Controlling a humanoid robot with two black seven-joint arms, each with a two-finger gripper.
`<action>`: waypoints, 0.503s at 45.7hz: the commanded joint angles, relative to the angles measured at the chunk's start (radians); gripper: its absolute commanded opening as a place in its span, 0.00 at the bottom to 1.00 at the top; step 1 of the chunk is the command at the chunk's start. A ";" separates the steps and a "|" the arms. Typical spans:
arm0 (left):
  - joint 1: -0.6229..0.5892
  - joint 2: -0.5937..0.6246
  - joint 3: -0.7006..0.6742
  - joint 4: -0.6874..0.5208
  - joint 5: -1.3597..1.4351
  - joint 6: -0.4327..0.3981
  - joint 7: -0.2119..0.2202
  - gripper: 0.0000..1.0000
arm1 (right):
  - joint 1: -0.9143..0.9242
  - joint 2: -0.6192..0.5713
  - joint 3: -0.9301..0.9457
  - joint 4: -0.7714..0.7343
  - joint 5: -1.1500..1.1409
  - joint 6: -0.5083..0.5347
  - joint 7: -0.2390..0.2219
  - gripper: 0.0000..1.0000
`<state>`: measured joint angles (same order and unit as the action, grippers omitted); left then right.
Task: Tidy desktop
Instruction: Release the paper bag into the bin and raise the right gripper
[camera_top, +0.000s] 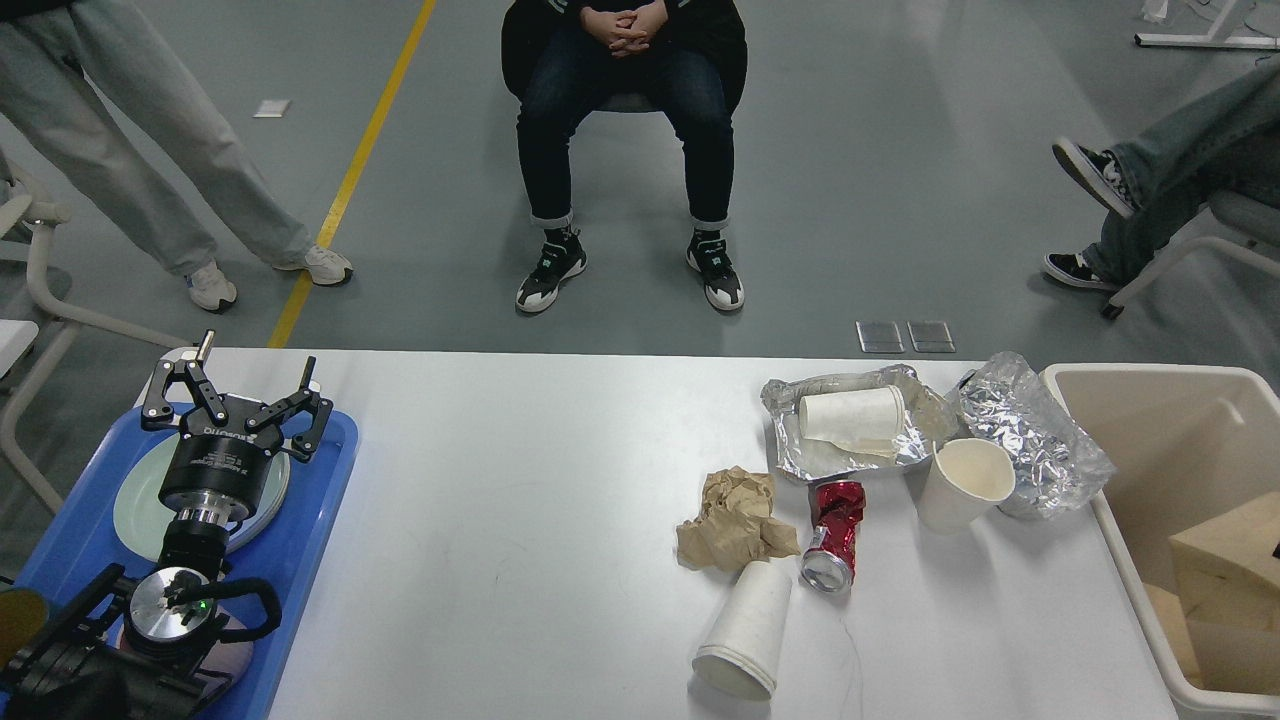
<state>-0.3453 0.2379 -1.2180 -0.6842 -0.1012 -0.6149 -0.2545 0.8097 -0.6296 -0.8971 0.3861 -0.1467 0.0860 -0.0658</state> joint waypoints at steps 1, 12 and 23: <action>0.000 0.001 0.002 0.000 0.000 0.000 0.000 0.96 | -0.200 0.126 0.069 -0.214 -0.001 -0.032 -0.008 0.00; 0.000 0.000 0.000 0.000 0.000 0.000 0.000 0.96 | -0.308 0.229 0.135 -0.323 -0.001 -0.081 -0.006 0.00; 0.000 0.000 0.000 0.000 0.000 0.000 0.000 0.96 | -0.313 0.238 0.139 -0.322 -0.001 -0.088 -0.005 0.00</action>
<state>-0.3453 0.2384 -1.2177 -0.6842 -0.1013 -0.6150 -0.2546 0.4971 -0.3909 -0.7583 0.0633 -0.1473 -0.0007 -0.0724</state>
